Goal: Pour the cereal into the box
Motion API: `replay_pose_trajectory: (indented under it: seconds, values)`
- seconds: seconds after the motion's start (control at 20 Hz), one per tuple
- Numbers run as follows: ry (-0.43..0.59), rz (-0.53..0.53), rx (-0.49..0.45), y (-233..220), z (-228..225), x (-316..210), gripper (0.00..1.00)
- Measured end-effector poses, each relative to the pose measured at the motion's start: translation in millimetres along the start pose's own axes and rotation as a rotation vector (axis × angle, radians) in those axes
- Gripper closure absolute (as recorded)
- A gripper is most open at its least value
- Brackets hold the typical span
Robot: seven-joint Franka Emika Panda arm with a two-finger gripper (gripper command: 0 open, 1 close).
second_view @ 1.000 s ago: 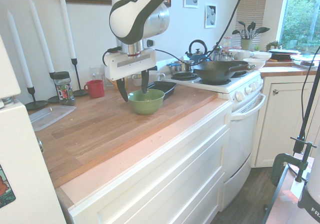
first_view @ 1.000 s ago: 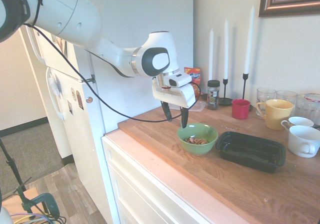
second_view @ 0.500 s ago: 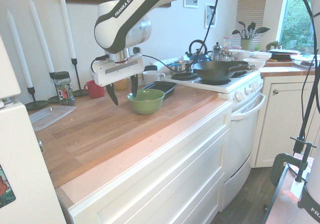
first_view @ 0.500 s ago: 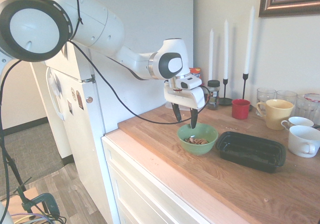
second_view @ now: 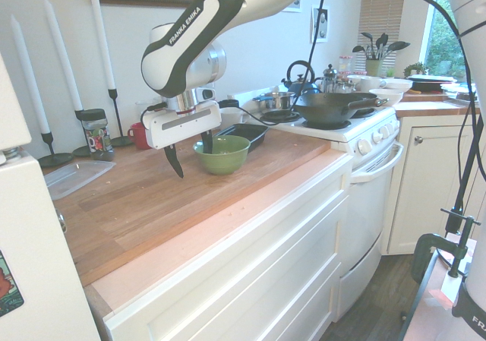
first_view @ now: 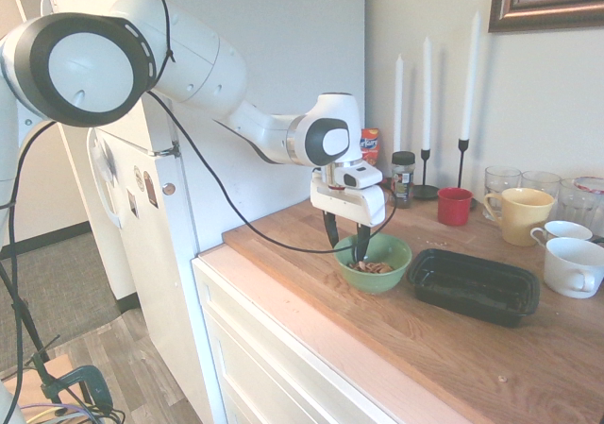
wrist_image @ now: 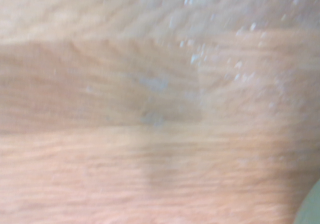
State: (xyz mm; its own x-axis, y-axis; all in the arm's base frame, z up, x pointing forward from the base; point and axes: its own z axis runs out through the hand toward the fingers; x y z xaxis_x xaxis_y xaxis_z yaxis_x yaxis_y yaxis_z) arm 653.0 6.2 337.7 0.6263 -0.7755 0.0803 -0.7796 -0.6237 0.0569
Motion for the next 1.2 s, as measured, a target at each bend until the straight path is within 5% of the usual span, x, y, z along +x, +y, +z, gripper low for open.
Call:
replay_pose_trajectory:
  seconds: [1.2]
  values:
    - [-0.011, -0.003, -0.027, 22.2, 2.5, 1.9, 1.00]
